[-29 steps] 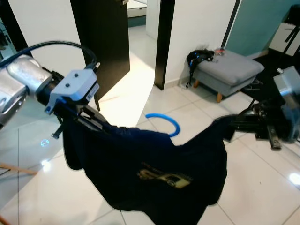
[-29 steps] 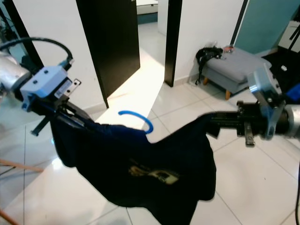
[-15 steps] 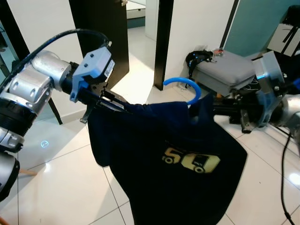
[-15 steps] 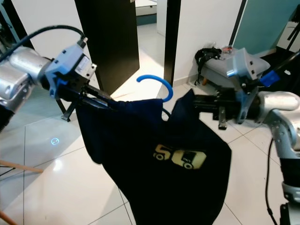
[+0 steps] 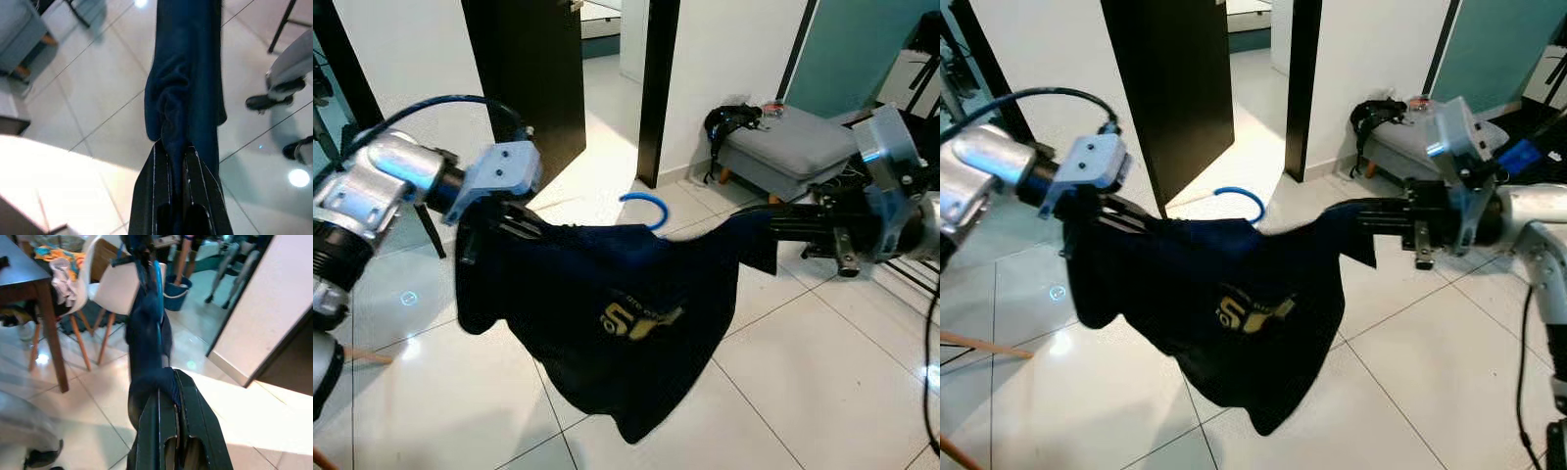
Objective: Hang hanger
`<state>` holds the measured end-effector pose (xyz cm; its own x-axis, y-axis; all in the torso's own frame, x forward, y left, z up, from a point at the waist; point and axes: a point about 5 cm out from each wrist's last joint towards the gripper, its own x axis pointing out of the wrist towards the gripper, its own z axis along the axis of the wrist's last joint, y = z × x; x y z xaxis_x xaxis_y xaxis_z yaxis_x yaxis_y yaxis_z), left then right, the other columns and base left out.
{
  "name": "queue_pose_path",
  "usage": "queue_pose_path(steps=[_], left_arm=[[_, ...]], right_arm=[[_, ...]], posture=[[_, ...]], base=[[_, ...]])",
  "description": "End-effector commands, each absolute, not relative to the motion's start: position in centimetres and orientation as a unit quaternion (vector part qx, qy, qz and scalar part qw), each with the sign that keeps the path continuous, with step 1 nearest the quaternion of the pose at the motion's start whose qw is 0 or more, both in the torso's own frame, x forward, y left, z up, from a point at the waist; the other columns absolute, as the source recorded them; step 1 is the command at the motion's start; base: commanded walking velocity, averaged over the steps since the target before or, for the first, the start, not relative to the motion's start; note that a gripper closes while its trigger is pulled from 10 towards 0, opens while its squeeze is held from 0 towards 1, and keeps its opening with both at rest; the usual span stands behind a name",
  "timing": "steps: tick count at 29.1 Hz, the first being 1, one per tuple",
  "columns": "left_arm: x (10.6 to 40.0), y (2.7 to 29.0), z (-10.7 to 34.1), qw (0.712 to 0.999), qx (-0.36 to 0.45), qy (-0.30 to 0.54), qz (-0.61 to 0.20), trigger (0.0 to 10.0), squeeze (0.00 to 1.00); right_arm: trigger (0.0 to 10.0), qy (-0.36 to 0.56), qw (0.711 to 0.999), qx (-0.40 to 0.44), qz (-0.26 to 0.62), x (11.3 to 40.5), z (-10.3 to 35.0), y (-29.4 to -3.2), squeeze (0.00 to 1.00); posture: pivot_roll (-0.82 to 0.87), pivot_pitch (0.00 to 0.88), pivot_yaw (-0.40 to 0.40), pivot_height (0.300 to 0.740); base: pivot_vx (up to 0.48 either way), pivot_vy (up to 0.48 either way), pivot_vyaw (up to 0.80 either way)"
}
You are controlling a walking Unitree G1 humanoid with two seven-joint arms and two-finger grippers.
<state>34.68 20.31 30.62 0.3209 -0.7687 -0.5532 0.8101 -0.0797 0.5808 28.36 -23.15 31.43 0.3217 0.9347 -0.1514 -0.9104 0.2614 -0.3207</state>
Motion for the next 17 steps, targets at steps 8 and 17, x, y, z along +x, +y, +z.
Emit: queue_pose_path(steps=[8, 17], left_arm=[[33.2, 20.9, 31.2, 0.660, 0.437, -0.008, -0.611, 10.0, 0.00], [31.3, 19.6, 32.1, 0.605, 0.407, -0.037, -0.683, 10.0, 0.00]], right_arm=[[0.0, -0.028, 0.788, -0.179, 0.588, 28.1, 30.9, -23.1, 0.00], [0.0, -0.026, 0.781, -0.181, 0.598, 28.0, 31.1, -23.1, 0.00]], posture=[[0.03, 0.058, 0.005, 0.740], [0.02, 0.060, 0.004, 0.740]], base=[[0.000, 0.000, 0.00], [0.000, 0.000, 0.00]])
